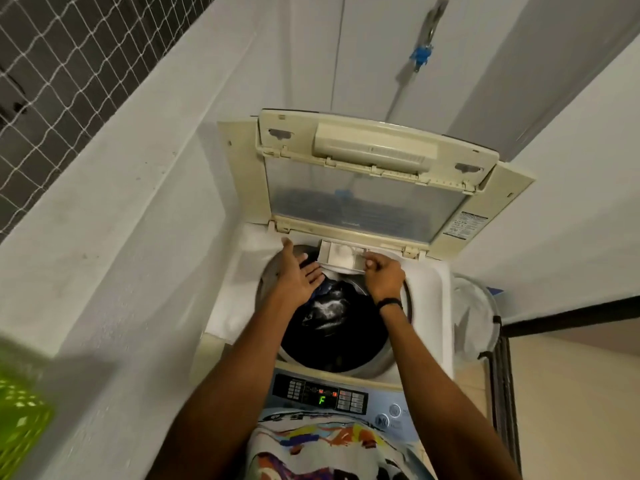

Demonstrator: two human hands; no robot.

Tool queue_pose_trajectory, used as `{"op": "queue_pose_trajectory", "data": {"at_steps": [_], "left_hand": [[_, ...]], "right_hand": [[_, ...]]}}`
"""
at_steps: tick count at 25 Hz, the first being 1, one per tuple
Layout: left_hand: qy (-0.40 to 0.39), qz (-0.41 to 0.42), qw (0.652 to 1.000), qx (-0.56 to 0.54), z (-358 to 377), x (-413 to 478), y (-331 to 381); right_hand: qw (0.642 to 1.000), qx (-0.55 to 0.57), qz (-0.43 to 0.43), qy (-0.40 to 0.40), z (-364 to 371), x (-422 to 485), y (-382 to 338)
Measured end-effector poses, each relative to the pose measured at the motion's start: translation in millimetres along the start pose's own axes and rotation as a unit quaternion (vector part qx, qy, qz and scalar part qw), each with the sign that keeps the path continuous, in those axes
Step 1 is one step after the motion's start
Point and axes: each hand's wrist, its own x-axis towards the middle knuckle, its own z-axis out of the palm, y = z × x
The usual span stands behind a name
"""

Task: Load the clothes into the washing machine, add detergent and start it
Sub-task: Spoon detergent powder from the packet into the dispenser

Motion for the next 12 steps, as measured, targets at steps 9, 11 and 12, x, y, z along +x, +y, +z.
{"op": "queue_pose_trajectory", "data": {"at_steps": [9, 11, 12], "left_hand": [[0.022, -0.041, 0.999, -0.004, 7, 41, -15], [0.017, -0.04, 0.999, 0.0, 9, 41, -15], [0.015, -0.039, 0.999, 0.002, 9, 40, -15]], "right_hand": [[0.977, -0.142, -0.155, -0.039, 14, 0, 13], [0.978, -0.152, -0.132, -0.054, 15, 0, 11], [0.979, -0.149, -0.131, -0.045, 16, 0, 10]]}}
